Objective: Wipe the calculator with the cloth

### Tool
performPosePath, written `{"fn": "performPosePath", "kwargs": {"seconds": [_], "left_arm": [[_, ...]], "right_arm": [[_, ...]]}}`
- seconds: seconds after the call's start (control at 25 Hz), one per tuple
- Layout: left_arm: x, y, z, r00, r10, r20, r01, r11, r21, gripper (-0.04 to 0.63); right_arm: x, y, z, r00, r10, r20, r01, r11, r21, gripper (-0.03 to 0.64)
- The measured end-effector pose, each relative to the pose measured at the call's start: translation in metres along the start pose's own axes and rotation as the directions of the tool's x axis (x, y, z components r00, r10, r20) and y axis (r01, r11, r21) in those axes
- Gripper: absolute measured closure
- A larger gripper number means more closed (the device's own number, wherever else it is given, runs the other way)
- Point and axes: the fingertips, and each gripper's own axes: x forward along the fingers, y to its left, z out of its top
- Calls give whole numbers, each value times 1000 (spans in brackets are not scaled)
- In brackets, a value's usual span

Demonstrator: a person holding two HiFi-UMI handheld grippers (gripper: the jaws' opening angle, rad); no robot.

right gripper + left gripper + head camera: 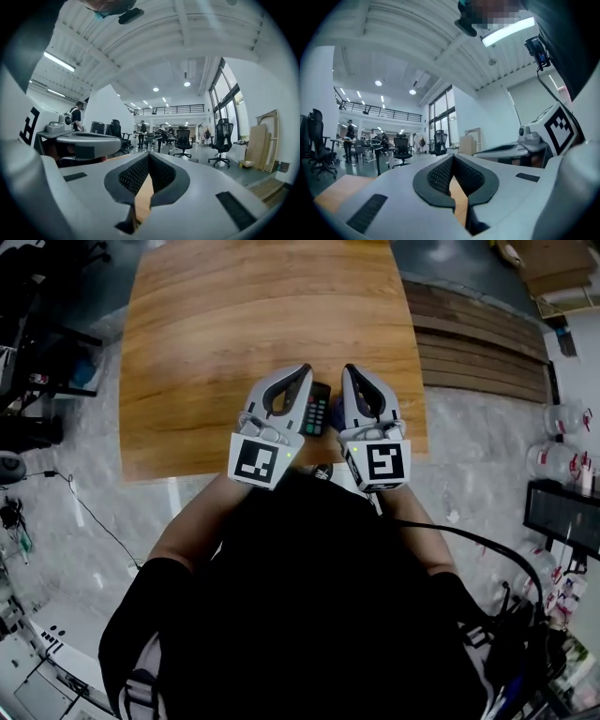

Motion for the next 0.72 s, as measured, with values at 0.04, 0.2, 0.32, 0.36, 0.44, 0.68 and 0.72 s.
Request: {"fn": "performPosePath", "kwargs": {"seconds": [0.04,0.2,0.32,0.36,0.44,0.68,0.72], "left_arm": [[1,-5,1,1000,6,6,-6,1000,-12,591],[-1,-10,2,998,59,5,-58,997,-53,591],[-2,-15,7,997,78,-11,-78,996,-47,591],[-3,-16,9,996,83,-14,-83,995,-48,591],[-6,-14,12,996,94,-11,-94,994,-48,591],[-13,-18,10,995,103,-8,-103,993,-53,591],[-12,-19,10,995,100,-6,-100,994,-43,591]], "right_arm": [[-1,2,-2,1000,3,4,-3,1000,0,601],[-6,4,3,1000,12,25,-12,1000,-10,601],[-13,-1,10,999,12,30,-12,1000,1,601],[-15,0,11,999,12,32,-12,1000,4,603],[-16,3,14,999,11,42,-12,1000,9,603],[-21,8,16,998,22,60,-24,999,24,603],[-21,8,17,998,24,63,-26,999,26,603]]}}
